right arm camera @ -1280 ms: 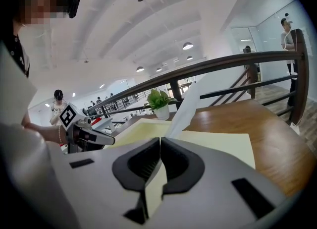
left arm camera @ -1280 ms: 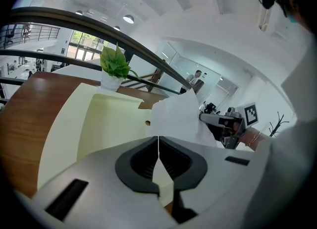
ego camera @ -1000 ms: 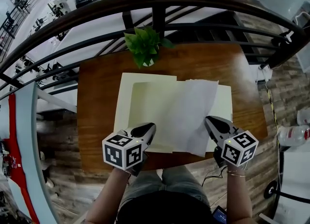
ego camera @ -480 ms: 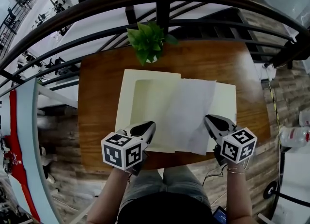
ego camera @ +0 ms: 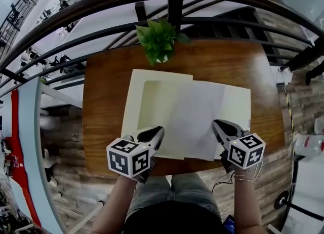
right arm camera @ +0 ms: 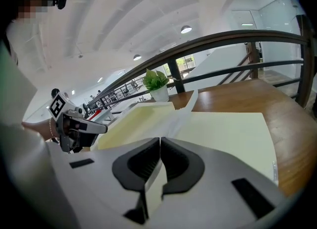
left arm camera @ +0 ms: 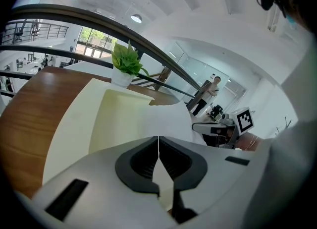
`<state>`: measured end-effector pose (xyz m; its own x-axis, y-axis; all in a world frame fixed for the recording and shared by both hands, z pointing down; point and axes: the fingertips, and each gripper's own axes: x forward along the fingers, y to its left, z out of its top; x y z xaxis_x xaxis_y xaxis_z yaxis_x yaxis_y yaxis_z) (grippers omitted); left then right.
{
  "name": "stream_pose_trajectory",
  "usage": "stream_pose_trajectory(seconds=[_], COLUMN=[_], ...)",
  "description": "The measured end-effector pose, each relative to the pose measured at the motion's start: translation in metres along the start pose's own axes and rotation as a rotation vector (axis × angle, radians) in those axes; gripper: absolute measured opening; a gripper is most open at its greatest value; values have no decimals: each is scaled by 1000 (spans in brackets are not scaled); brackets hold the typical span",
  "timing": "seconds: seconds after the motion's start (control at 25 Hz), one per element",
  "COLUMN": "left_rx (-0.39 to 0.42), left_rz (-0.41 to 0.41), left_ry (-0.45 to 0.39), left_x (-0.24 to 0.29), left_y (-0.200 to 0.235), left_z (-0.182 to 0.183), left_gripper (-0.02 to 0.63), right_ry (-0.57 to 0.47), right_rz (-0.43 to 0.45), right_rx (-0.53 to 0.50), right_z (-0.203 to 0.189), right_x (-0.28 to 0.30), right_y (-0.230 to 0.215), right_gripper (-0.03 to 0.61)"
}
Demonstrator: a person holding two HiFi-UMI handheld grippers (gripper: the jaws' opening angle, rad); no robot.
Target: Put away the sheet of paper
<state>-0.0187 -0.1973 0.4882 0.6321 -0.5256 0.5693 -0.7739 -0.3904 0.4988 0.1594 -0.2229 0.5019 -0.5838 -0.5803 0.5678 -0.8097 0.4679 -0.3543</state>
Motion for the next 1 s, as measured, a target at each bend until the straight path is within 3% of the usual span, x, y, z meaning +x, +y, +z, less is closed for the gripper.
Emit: stream_pose_trajectory(seconds=[0.48, 1.0], left_rx=[-19, -67], left_rz=[28, 63], left_ry=[-18, -52], left_x=[-7, -21], left_y=[2, 13], left_z=[-3, 0], left_gripper=[20, 20], right_ry=[-34, -10], right_rz=[-14, 34], right_rx=[85, 97], right_z=[-1, 0], right_x=[21, 46], right_y=[1, 23], right_gripper=[31, 31])
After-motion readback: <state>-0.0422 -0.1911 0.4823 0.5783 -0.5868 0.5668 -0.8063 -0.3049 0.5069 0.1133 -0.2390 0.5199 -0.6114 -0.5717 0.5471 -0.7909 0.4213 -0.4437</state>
